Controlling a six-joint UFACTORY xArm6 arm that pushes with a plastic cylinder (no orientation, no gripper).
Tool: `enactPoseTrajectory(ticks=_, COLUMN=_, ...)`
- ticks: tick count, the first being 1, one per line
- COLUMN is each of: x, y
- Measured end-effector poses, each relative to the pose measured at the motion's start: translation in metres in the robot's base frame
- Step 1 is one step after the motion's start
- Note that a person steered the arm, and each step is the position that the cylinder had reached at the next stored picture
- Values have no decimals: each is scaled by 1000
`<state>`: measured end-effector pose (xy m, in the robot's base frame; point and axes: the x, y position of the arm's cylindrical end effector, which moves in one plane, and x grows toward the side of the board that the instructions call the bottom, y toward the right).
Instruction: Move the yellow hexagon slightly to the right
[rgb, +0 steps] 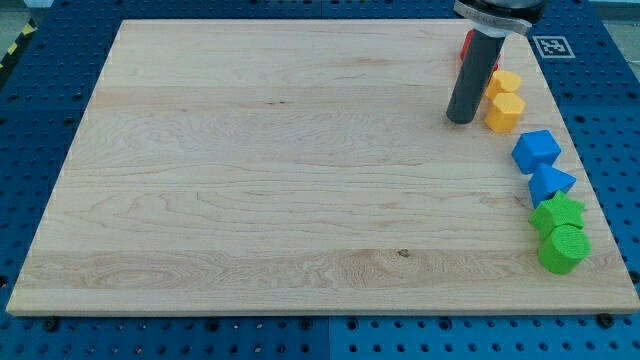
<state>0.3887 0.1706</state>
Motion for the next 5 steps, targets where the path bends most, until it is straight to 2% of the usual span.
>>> enactPoseTrajectory(ticks=5, x=3, y=30)
